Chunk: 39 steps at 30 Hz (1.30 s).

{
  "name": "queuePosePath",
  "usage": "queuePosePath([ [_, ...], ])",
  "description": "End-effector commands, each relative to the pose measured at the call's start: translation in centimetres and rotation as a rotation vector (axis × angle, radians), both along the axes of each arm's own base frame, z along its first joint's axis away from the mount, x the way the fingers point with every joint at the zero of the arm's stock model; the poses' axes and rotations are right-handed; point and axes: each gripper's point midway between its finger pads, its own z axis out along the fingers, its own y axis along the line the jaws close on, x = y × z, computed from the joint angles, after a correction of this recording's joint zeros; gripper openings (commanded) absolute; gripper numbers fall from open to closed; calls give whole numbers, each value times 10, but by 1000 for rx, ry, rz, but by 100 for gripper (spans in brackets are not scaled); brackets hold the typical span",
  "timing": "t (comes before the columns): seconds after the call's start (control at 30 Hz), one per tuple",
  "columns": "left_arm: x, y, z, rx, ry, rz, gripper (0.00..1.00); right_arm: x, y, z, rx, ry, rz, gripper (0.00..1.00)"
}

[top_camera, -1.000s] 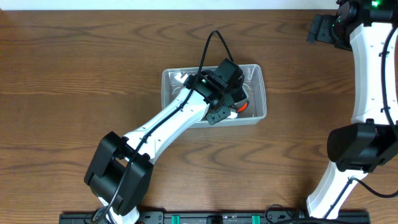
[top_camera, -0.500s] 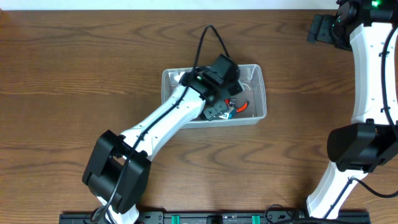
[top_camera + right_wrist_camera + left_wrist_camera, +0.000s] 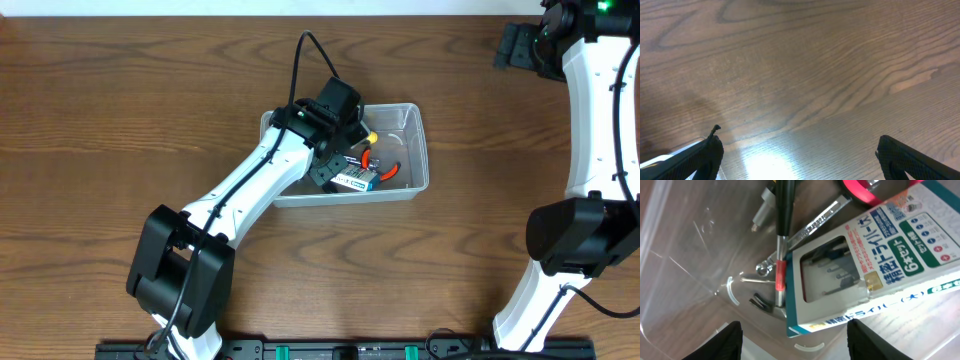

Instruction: Pack container

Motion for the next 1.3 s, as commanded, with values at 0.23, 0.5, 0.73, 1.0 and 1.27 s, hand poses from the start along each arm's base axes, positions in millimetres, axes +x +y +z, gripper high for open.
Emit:
queuePosePath([
  [0.23, -14, -1, -8, -9, 74, -7, 55, 0, 0, 5, -9, -9, 11, 99],
  [0.5, -23, 1, -18, 8, 99, -13, 55, 0, 0, 5, -9, -9, 11, 99],
  [0.73, -28, -5, -34, 21, 118, -33, 55, 0, 0, 5, -9, -9, 12, 99],
  [1.0, -3, -19, -25, -48, 26, 34, 56, 0, 0, 5, -9, -9, 12, 99],
  [1.27, 22, -20, 1, -45, -79, 85, 56, 0, 0, 5, -9, -9, 11, 99],
])
